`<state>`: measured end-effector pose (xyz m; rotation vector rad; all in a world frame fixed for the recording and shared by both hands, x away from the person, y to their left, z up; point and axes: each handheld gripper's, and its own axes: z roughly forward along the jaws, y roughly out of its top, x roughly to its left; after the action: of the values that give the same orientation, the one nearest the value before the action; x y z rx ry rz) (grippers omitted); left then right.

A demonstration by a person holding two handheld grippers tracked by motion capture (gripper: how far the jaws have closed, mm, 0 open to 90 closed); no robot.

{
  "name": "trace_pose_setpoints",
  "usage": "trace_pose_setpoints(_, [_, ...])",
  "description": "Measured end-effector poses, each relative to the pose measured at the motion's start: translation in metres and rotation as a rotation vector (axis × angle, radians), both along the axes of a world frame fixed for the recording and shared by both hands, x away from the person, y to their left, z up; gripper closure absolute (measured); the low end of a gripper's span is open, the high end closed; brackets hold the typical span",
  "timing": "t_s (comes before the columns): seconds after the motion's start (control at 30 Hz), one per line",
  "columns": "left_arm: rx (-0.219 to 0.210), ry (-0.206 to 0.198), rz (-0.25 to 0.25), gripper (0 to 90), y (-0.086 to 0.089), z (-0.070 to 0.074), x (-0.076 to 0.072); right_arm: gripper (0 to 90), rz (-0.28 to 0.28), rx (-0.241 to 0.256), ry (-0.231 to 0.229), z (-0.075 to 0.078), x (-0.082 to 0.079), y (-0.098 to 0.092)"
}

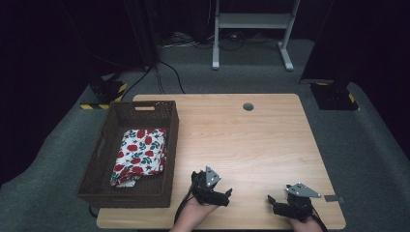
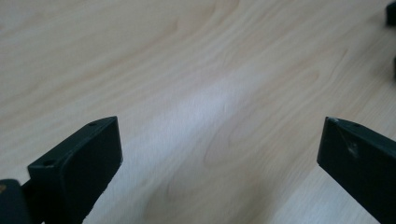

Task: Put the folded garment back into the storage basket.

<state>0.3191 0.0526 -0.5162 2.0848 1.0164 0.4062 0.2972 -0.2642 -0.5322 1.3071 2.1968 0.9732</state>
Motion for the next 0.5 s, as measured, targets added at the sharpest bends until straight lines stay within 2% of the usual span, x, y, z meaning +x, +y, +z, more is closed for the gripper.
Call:
trace_pose_setpoints(0.07, [0.066, 0.041, -0.008, 0.4, 0.003, -0.014, -0.007, 13.8, 0.0, 0.002, 0.0, 0.0, 0.0, 0.0])
trace_pose_setpoints(0.1, [0.079, 0.05, -0.006, 0.4, 0.004, -0.016, -0.008, 13.8, 0.0, 0.002, 0.0, 0.0, 0.0, 0.0])
trace_pose_setpoints(0.2, [0.074, 0.051, 0.016, 0.0, 0.008, -0.019, -0.011, 13.8, 0.002, 0.002, 0.0, 0.0, 0.0, 0.0])
trace_pose_setpoints(0.5, [0.068, 0.046, 0.011, 0.1, 0.006, -0.02, -0.012, 13.7, 0.005, -0.004, -0.001, 0.0, 0.0, 0.0])
